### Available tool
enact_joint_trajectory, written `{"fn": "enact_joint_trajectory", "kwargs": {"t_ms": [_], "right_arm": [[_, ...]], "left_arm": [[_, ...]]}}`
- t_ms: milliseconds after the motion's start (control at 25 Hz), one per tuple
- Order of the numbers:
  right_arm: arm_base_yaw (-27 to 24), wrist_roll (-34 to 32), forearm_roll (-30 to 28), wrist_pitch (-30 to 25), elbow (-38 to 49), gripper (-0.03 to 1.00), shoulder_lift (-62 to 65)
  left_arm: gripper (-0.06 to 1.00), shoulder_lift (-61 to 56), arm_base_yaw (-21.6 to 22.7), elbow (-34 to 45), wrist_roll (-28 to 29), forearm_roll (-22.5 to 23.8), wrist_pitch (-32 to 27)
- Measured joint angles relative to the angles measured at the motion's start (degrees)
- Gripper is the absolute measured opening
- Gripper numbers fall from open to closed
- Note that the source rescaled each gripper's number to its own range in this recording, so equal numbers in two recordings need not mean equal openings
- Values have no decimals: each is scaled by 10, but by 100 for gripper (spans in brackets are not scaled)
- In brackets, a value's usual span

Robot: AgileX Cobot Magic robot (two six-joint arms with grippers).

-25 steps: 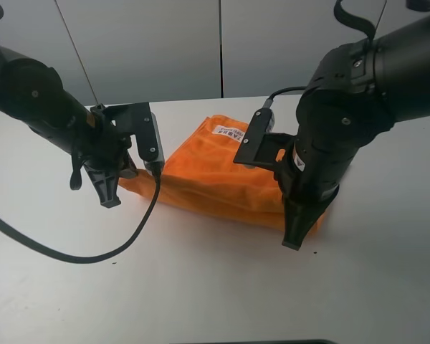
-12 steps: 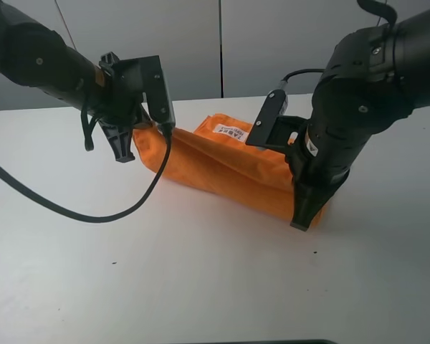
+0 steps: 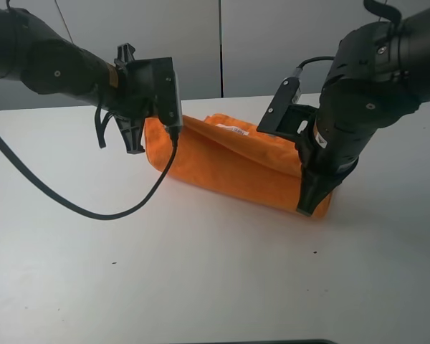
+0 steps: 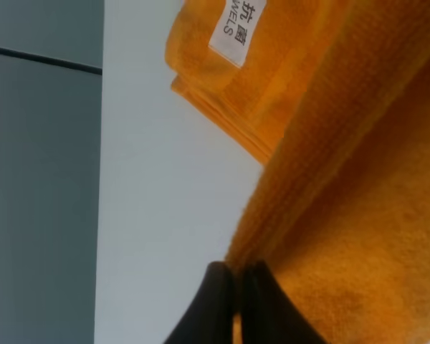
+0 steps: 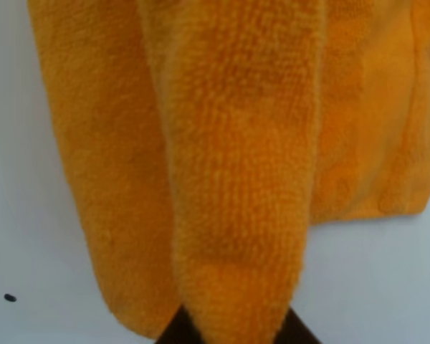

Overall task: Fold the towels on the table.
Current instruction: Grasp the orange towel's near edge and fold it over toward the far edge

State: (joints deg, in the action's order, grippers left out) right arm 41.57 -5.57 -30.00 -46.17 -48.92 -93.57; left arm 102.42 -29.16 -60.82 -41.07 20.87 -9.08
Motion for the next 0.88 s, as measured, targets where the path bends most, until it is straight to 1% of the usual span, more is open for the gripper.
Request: {"fn": "enact_joint_trajectory", "kwargs": {"t_ms": [320,560,680,880], "right_arm": [[-1,-24,-7,-6,0,0,0],[-3,-34,-7,-7,0,0,0],[-3,-39,-7,-9,0,0,0],[-4,-59,-28,-9,0,0,0]], "left_arm": [[0,32,0,-27,1,13,24],[0,54,0,-39,1,43,47],[0,69,0,-46,1,48,57],[0,98,0,-70,1,50,70]]}}
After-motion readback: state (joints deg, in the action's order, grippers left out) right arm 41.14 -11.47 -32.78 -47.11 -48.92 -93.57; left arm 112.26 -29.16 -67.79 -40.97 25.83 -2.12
